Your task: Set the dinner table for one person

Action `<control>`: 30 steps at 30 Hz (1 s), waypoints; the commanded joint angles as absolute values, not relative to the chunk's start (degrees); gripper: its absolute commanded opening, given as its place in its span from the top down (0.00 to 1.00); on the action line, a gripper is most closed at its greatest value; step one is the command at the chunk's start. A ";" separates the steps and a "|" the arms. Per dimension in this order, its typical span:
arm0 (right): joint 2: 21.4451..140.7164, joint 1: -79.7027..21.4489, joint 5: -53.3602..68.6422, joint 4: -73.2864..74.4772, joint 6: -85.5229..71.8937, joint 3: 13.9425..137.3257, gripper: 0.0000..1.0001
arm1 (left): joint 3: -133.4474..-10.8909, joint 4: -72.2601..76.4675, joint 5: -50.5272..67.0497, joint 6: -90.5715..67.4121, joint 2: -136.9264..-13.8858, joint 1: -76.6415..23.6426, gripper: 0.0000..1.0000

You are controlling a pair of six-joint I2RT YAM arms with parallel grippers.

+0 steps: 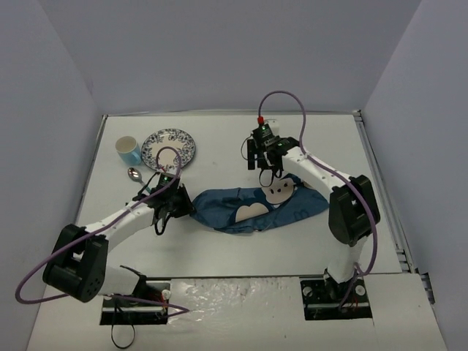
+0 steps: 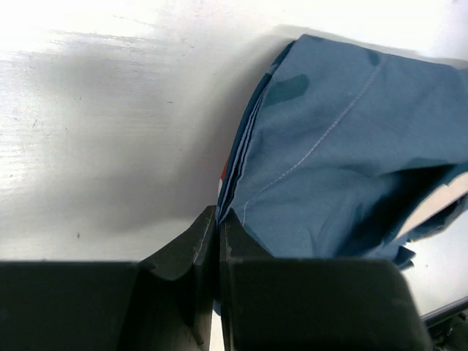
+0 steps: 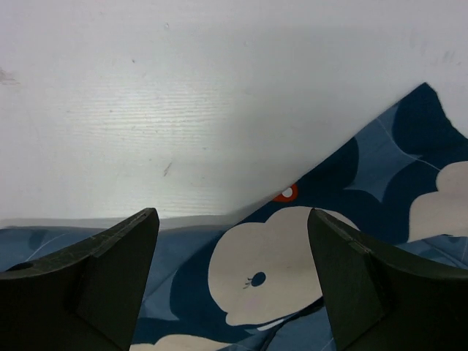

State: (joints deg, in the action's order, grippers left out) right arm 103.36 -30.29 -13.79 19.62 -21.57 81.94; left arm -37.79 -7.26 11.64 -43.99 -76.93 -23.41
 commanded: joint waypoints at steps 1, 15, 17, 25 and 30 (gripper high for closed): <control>108.95 -31.84 -16.74 24.48 -23.90 86.24 0.21 | -40.71 -11.61 10.13 -41.57 -72.81 -23.97 1.00; 108.71 -31.73 -18.34 28.86 -26.99 77.54 0.23 | -40.64 -14.34 8.26 -42.33 -72.75 -23.96 1.00; 106.62 -31.73 -18.77 29.02 -27.49 75.58 0.24 | -40.88 -14.66 8.07 -42.28 -73.04 -23.92 1.00; 102.23 -31.38 -19.71 28.64 -29.86 69.56 0.38 | -40.83 -14.49 7.88 -42.54 -73.60 -23.99 1.00; 100.43 -30.84 -19.50 27.40 -30.50 67.30 0.76 | -41.32 -14.95 7.91 -42.36 -73.64 -23.91 1.00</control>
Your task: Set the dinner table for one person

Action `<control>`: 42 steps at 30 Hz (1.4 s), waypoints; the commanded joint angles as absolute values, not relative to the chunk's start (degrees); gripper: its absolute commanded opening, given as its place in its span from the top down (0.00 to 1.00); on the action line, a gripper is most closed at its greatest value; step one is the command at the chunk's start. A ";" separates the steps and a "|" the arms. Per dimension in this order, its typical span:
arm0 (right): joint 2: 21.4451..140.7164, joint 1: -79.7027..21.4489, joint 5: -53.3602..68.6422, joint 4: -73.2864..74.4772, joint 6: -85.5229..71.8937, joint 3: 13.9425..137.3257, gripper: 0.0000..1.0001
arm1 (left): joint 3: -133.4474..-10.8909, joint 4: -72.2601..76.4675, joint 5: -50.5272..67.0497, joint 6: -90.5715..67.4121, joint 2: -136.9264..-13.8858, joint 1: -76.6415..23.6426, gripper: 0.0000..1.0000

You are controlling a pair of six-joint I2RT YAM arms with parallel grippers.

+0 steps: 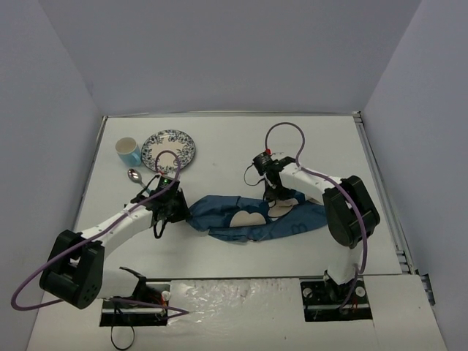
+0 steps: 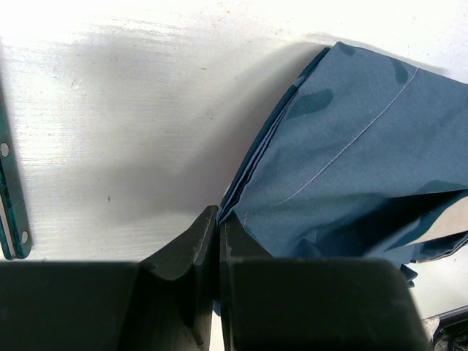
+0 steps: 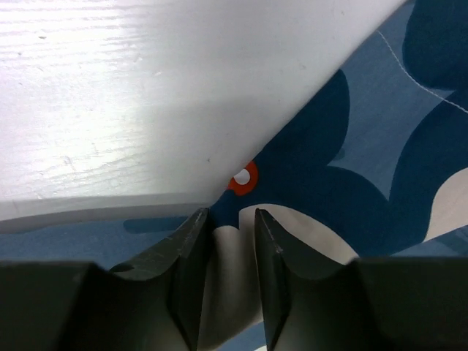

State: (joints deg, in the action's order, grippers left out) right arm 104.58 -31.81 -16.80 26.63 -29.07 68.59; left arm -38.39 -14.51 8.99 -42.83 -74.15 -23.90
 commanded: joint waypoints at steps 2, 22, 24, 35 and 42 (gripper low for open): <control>99.42 -30.41 -19.21 26.63 -30.48 66.64 0.94 | -41.76 -15.19 7.89 -42.16 -73.18 -23.99 1.00; 75.23 -28.12 -23.20 19.08 -21.18 76.92 1.00 | -68.46 -27.45 2.40 -35.90 -69.03 -21.36 1.00; 70.36 -28.13 -23.37 17.32 -24.20 67.86 1.00 | -63.88 -26.95 1.94 -36.86 -66.70 -21.36 1.00; 57.56 -28.56 -15.12 14.15 -36.65 40.72 0.27 | -42.36 -21.28 4.13 -41.04 -61.17 -21.53 1.00; 64.20 -28.37 -20.89 16.05 -40.29 44.79 0.21 | -40.19 -21.58 3.40 -40.34 -60.62 -21.45 1.00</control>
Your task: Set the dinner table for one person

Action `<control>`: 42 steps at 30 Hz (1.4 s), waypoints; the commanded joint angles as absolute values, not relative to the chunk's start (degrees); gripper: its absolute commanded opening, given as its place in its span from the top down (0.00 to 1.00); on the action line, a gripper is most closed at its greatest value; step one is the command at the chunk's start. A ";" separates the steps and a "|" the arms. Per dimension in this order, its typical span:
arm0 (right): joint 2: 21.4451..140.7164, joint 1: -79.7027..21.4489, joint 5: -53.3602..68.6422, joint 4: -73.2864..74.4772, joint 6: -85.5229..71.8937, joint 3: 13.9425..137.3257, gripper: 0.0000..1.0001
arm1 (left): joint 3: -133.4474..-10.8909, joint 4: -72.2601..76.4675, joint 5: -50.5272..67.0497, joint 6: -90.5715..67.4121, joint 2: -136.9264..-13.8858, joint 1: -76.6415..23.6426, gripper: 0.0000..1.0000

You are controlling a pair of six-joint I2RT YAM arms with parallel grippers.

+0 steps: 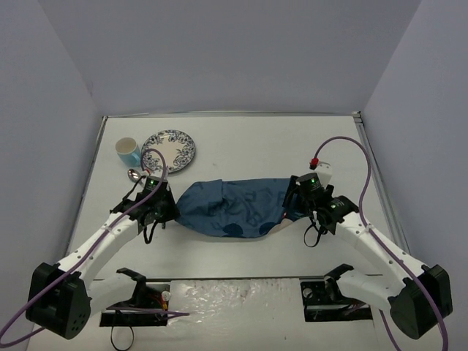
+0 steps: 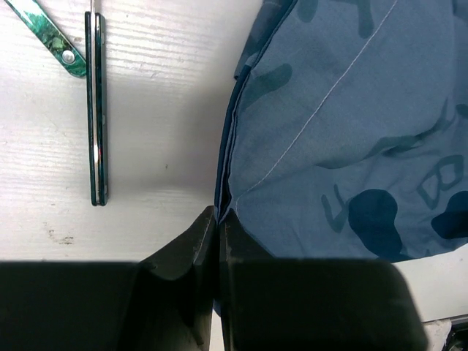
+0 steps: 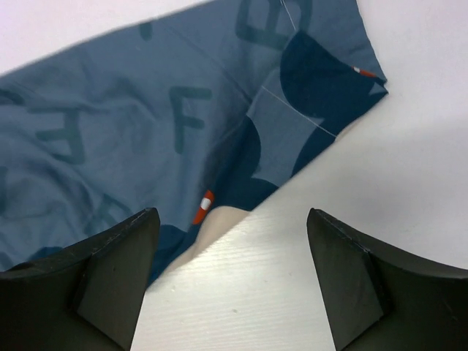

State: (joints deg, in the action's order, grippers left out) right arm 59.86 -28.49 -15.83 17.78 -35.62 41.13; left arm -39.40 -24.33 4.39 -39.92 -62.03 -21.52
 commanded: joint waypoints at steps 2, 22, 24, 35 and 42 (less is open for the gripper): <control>66.46 -27.78 -22.09 16.32 -43.04 44.84 0.22 | -40.47 -21.46 3.35 -40.42 -60.79 -21.45 1.00; 90.75 -17.18 -22.89 10.49 -44.42 54.63 0.32 | -41.63 -21.42 3.95 -39.90 -62.11 -21.51 1.00; 92.35 -16.79 -23.14 10.46 -44.87 55.11 0.34 | -41.73 -21.51 4.09 -39.90 -62.20 -21.47 1.00; 91.90 -14.58 -23.00 9.91 -45.65 51.12 0.49 | -42.74 -22.00 4.16 -39.90 -62.46 -21.39 1.00; 91.55 -13.43 -21.95 9.47 -45.20 49.94 0.59 | -42.58 -22.20 4.13 -39.81 -62.61 -21.41 1.00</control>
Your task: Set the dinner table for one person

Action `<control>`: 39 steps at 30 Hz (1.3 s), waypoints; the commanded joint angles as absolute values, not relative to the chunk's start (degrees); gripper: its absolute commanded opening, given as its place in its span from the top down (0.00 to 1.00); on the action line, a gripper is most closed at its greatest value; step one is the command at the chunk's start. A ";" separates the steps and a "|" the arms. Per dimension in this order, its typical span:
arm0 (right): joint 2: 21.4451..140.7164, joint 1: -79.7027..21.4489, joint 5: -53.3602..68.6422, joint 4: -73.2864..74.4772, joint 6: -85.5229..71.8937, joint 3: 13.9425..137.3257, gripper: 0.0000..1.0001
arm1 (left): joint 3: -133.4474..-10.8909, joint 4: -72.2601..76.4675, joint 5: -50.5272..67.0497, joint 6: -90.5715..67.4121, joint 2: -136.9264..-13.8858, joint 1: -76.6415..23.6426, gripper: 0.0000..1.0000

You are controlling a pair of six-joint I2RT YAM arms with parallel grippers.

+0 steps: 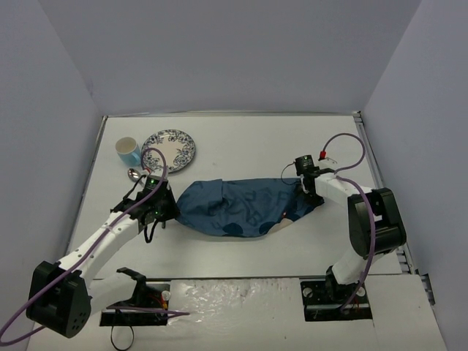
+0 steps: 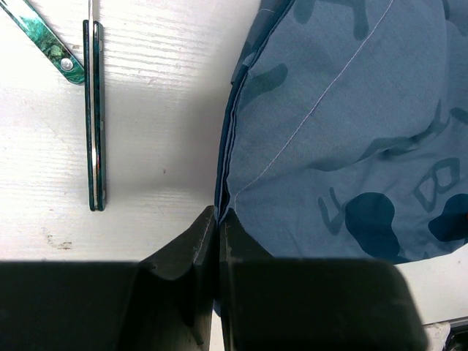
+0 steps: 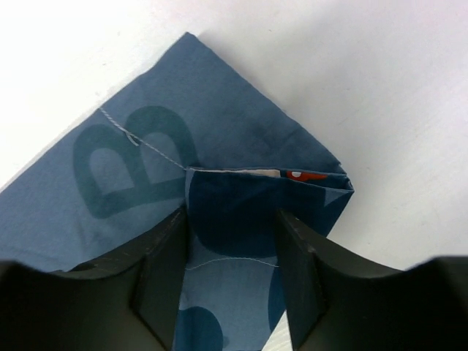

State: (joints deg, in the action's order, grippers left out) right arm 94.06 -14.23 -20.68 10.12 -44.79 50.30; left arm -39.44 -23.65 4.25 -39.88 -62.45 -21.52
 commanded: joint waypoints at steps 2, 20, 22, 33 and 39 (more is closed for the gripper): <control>91.44 -13.27 -21.80 9.32 -44.90 49.89 0.67 | -42.73 -22.15 4.08 -39.81 -62.67 -21.41 1.00; 73.19 -6.95 -23.33 22.34 -26.81 82.10 1.00 | -83.80 -32.24 4.77 -30.96 -69.03 -19.05 1.00; 72.30 -5.63 -23.20 23.14 -24.96 86.84 1.00 | -89.52 -32.96 4.81 -29.40 -70.00 -18.96 1.00; 60.00 -4.32 -26.21 23.56 -17.02 94.65 1.00 | -100.18 -33.47 8.30 -22.83 -62.76 -19.08 1.00; 49.38 -4.39 -25.30 25.36 -13.69 92.54 1.00 | -95.90 -36.46 17.91 -20.28 -53.14 -19.93 1.00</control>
